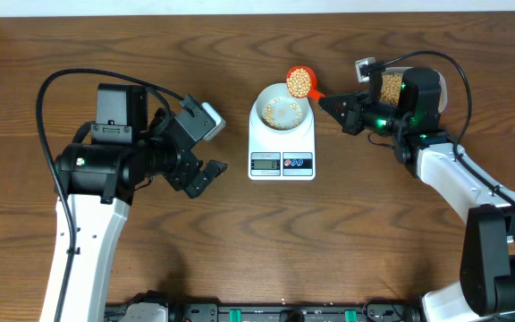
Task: Scoop item into bowl and weigh 50g on scale
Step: 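Tip the red scoop over the white bowl to pour soybeans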
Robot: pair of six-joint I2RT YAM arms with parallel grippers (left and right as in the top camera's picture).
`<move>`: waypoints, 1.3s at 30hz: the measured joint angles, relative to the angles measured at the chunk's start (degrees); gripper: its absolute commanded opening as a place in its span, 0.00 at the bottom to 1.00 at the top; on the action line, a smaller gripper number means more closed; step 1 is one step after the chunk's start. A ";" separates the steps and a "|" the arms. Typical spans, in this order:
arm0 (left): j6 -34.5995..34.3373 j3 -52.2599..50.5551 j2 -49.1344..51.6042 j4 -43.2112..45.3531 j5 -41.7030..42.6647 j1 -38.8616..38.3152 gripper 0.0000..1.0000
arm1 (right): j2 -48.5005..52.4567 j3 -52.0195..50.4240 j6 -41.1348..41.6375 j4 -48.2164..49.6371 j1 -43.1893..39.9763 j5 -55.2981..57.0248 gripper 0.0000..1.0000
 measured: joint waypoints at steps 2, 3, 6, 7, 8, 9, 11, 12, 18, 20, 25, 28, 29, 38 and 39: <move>0.00 0.00 0.00 0.00 0.00 0.00 0.98 | 0.00 0.00 -0.52 0.00 0.00 0.07 0.01; 0.00 0.00 0.00 0.00 0.00 0.00 0.98 | 0.00 0.00 -0.63 0.00 0.00 0.13 0.01; 0.00 0.00 0.00 0.00 0.00 0.00 0.98 | 0.00 0.00 -0.96 0.00 0.00 0.15 0.01; 0.00 0.00 0.00 0.00 0.00 0.00 0.98 | 0.00 0.00 -1.01 0.00 0.00 0.17 0.01; 0.00 0.00 0.00 0.00 0.00 0.00 0.98 | 0.00 0.00 -1.14 0.00 0.00 0.17 0.01; 0.00 0.00 0.00 0.00 0.00 0.00 0.98 | 0.00 0.00 -1.20 0.00 0.00 0.15 0.01; 0.00 0.00 0.00 0.00 0.00 0.00 0.98 | 0.00 0.00 -1.36 0.00 0.00 0.17 0.01; 0.00 0.00 0.00 0.00 0.00 0.00 0.98 | 0.00 0.00 -1.38 0.00 0.00 0.17 0.01; 0.00 0.00 0.00 0.00 0.00 0.00 0.98 | 0.00 0.00 -1.86 0.00 0.00 0.17 0.01; 0.00 0.00 0.00 0.00 0.00 0.00 0.98 | 0.00 0.00 -2.54 0.00 0.00 0.17 0.01; 0.00 0.00 0.00 0.00 0.00 0.00 0.98 | 0.00 0.00 -5.77 0.00 0.00 0.22 0.01; 0.00 0.00 0.00 0.00 0.00 0.00 0.98 | 0.00 0.00 -7.69 0.02 0.00 0.28 0.01; 0.00 0.00 0.00 0.00 0.00 0.00 0.98 | 0.00 0.00 -7.93 0.02 0.00 0.31 0.01; 0.00 0.00 0.00 0.00 0.00 0.00 0.98 | 0.00 0.00 -9.01 0.00 0.00 0.33 0.01; 0.00 0.00 0.00 0.00 0.00 0.00 0.98 | 0.00 0.00 -9.27 0.00 0.00 0.35 0.01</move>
